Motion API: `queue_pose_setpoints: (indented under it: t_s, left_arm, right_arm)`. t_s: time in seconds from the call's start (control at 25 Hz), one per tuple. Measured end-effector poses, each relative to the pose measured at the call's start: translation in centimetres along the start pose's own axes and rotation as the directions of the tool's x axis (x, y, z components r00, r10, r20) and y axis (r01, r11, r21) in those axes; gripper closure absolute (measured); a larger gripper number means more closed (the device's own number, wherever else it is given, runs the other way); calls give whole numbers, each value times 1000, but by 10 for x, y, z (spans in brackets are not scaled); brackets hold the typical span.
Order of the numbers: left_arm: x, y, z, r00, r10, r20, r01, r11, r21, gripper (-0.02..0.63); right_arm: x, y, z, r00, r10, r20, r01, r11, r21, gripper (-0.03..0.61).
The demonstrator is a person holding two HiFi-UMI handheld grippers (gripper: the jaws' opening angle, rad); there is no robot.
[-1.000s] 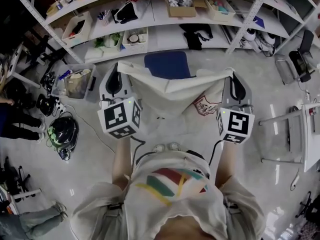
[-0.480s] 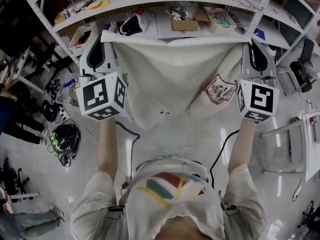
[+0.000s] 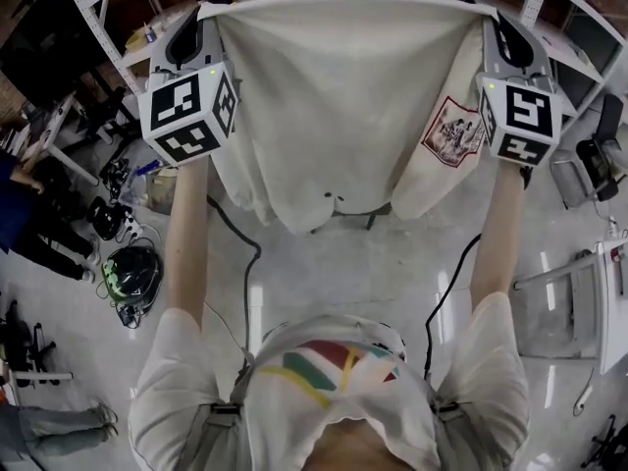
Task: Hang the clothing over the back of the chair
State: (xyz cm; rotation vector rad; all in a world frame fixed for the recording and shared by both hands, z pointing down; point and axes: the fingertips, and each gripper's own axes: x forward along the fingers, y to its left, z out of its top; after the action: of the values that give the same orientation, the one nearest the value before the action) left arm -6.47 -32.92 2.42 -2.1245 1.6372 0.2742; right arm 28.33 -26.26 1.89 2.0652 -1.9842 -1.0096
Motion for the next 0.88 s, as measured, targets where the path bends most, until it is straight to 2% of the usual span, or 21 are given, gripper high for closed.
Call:
queue_pose_setpoints:
  t_s: [0.16, 0.36, 0.48, 0.88]
  left_arm:
    - [6, -6, -35, 997, 9, -71, -9, 1000, 6, 597]
    - [10, -25, -93, 984, 6, -178, 8, 997, 76, 597]
    - [10, -31, -118, 977, 14, -213, 8, 995, 102, 597]
    - [0, -40, -156, 959, 24, -283, 18, 989, 145, 597]
  right_arm:
    - [17, 9, -27, 998, 18, -60, -20, 999, -34, 571]
    - [25, 25, -81, 985, 49, -167, -56, 998, -39, 571]
    - [27, 35, -106, 974, 73, -213, -84, 995, -45, 571]
    - [19, 57, -144, 952, 114, -285, -132, 990, -44, 571]
